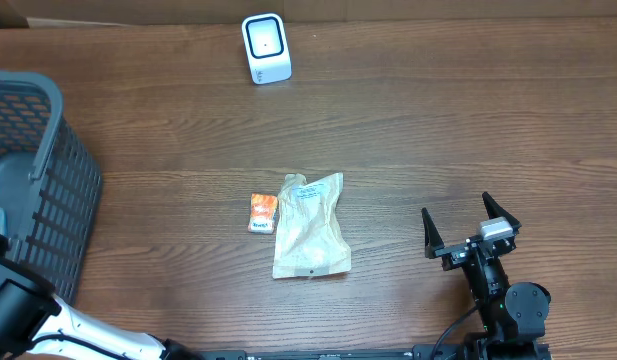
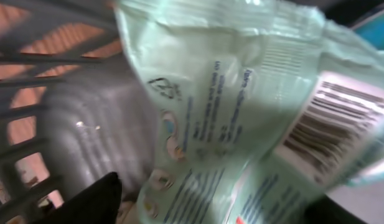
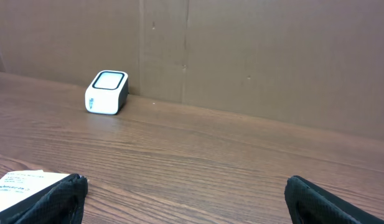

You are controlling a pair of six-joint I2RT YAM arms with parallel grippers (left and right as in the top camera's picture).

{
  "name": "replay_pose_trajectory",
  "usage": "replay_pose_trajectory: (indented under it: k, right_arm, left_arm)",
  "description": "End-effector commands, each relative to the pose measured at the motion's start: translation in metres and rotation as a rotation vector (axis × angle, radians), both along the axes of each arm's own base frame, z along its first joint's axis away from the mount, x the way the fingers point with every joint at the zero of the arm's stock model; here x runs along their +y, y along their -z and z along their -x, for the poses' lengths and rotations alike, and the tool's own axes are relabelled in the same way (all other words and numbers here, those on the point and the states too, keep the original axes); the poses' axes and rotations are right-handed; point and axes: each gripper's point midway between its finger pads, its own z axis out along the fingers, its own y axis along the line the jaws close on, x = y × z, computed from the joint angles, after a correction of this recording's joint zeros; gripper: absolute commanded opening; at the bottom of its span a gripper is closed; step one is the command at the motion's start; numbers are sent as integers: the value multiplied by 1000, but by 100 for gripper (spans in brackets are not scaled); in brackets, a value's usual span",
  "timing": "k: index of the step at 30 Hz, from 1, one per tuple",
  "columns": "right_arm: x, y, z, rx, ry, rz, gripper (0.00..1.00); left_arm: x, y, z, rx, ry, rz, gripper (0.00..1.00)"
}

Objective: Scan the item barcode
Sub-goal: 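Grasp the pale green barcoded packet with the left gripper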

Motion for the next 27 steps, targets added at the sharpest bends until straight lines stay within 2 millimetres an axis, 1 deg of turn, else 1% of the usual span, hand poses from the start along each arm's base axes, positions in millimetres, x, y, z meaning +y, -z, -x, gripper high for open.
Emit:
replay_pose_trajectory:
  k: [1,2,3,4,5,6,9,12,14,18,23,24,27]
  right_arm:
    - [0,2,0,-3,2,-6,100]
    - [0,2,0,-3,2,-6,100]
    - [0,2,0,-3,2,-6,100]
    - [0,2,0,-3,2,-6,100]
    - [0,2,0,-3,2,-6,100]
    - [0,2,0,-3,2,-6,100]
    - [0,2,0,-3,2,-6,100]
    - [0,2,0,-3,2,-6,100]
    - [0,2,0,-3,2,-6,100]
    - [0,2,0,-3,2,-6,100]
    - [0,2,0,-3,2,-6,100]
    - [0,2,0,-3,2,-6,100]
    - [0,2,0,-3,2,-6,100]
  left_arm:
    - [-6,20,-1,6,6,54,58]
    - [-7,22,-2,7,8,59,50]
    - [-8,23,-3,7,10,61,37]
    - [-9,23,-4,8,14,62,21]
    - [-9,23,-6,7,18,61,9]
    - [-10,23,-7,7,21,61,4]
    - [-14,22,-13,2,36,66,4]
    - [-25,17,-31,-49,57,98,4]
    - [-32,6,-50,-111,75,112,4]
    - [-39,-29,-81,-190,101,80,4]
    - [-50,-84,-115,-277,190,-22,4]
    - [-52,-91,-119,-291,202,-38,4]
    - [-62,-124,-132,-355,245,-103,4]
